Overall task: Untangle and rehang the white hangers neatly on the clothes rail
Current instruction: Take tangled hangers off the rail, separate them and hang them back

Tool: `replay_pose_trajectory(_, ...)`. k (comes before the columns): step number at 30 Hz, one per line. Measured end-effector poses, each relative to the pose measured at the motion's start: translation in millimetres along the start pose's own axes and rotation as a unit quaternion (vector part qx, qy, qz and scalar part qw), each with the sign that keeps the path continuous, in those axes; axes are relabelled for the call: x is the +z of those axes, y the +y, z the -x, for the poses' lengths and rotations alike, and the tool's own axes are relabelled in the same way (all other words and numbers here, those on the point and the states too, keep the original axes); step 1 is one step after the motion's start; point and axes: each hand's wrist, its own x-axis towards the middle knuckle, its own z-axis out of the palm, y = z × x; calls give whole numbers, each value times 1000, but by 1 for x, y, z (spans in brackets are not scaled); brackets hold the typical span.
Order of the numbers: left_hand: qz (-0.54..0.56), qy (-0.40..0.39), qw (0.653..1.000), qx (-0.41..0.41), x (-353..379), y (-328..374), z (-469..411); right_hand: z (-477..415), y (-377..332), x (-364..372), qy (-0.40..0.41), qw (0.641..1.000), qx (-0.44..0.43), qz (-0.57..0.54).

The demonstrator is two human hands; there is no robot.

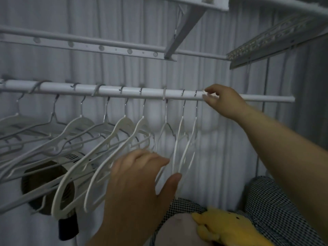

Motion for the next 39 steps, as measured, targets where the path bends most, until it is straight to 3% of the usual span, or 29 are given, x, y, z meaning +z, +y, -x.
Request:
replay_pose_trajectory(7,-134,-10,990,-34,9,15,-1,-21,7,4,-21,997,-48,-49)
replay_pose_trajectory(17,-215,39,971,-102,24,59,1,-49,-1,10,-143,975,-167,-10)
replay_pose_trajectory(23,-251,32,955,-153,30,74,2,-57,6,10,-137,973,-184,-18)
replay_pose_trajectory(39,-268,26,953,-138,39,68,2,-53,32,13,-107,973,-192,-76)
